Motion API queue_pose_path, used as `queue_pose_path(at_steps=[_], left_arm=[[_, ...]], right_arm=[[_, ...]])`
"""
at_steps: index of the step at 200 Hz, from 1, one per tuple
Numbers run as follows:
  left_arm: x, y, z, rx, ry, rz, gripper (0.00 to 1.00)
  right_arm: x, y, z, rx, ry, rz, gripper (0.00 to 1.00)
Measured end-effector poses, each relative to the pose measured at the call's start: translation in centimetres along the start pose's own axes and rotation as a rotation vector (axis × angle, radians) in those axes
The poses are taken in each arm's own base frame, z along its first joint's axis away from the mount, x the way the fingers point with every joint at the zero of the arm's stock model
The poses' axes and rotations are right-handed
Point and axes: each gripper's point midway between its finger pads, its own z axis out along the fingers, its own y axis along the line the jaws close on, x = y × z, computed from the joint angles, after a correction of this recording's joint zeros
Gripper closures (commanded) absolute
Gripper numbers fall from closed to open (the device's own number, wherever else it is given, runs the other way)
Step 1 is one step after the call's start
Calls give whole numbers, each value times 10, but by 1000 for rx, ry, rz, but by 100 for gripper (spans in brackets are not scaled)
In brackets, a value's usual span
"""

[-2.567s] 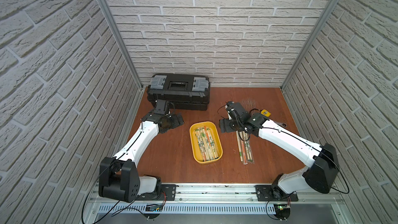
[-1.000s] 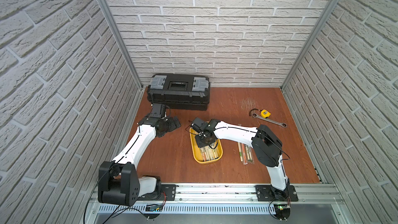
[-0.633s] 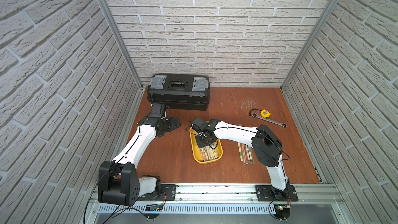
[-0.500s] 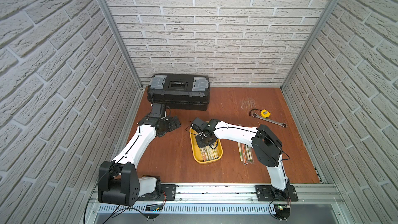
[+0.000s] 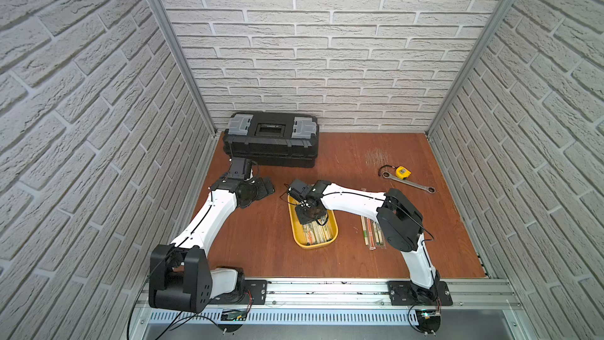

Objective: Take the paired disposable chopsticks out of the storage box
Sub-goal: Pick up the paired disposable chopsticks from the storage box.

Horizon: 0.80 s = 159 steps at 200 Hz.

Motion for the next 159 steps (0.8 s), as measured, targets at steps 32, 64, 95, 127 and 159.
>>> queue_pose_path(at_steps=[32, 64, 95, 127, 159], left_arm=[[0, 0, 0, 1, 0, 0, 2], [0, 0, 0, 2, 1, 0, 2], [0, 0, 0, 2, 1, 0, 2], [0, 0, 0, 3, 1, 0, 2], [0, -1, 0, 3, 1, 0, 2]], right_arm=[[0, 0, -1, 1, 1, -1, 93], [0, 0, -1, 1, 3, -2, 98], [1, 1, -2, -7, 5, -1, 98], [-1, 5, -9, -40, 2, 11, 98], [-7, 12, -27, -95, -23, 34, 98]])
